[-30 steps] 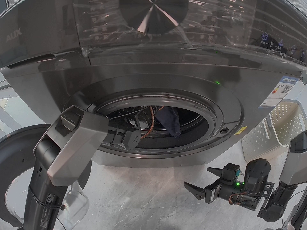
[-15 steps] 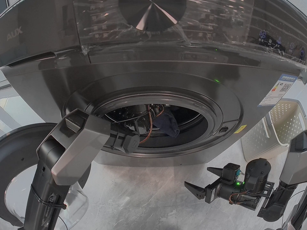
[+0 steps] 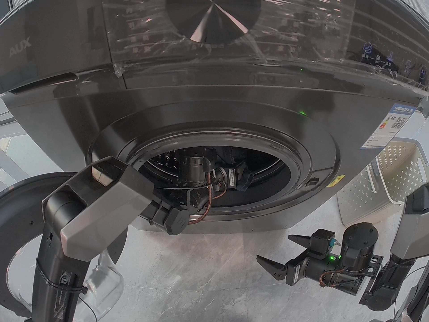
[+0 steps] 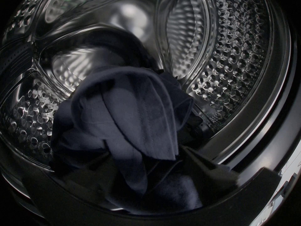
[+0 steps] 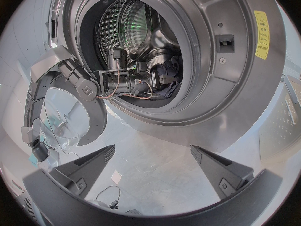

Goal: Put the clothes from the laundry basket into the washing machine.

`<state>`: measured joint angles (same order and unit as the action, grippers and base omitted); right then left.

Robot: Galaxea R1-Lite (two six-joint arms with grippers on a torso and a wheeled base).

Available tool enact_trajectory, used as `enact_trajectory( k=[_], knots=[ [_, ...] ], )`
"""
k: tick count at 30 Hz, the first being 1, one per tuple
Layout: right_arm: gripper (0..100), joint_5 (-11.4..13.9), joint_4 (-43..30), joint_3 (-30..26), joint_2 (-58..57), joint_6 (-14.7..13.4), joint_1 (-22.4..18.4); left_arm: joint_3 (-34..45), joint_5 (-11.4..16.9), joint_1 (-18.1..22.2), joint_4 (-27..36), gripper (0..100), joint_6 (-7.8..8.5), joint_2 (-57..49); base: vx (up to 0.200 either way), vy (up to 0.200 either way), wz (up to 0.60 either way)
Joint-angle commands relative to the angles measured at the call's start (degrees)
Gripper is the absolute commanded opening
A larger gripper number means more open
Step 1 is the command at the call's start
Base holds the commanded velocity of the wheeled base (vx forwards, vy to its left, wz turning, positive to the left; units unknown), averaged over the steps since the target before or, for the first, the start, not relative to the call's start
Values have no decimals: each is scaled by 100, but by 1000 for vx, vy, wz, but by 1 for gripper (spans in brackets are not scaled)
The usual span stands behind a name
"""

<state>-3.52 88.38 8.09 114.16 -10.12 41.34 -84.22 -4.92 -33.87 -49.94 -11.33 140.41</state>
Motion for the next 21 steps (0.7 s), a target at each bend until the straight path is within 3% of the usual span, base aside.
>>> enact_trajectory(
  k=[1, 7, 12, 21],
  knots=[
    [100, 1, 4, 8, 9, 1, 15, -59, 35, -15, 90, 0, 16, 57, 0, 0, 0],
    [100, 1, 4, 52, 1, 1, 15, -745, -96, 47, 90, 0, -10, 303, 0, 0, 0],
    [100, 1, 4, 78, 1, -8, 6, -1738, -685, 161, -33, 0, -36, 619, 0, 0, 0],
    [100, 1, 4, 96, 1, -8, 6, -2740, -896, 275, -323, 0, -1, 1023, 0, 0, 0]
  ],
)
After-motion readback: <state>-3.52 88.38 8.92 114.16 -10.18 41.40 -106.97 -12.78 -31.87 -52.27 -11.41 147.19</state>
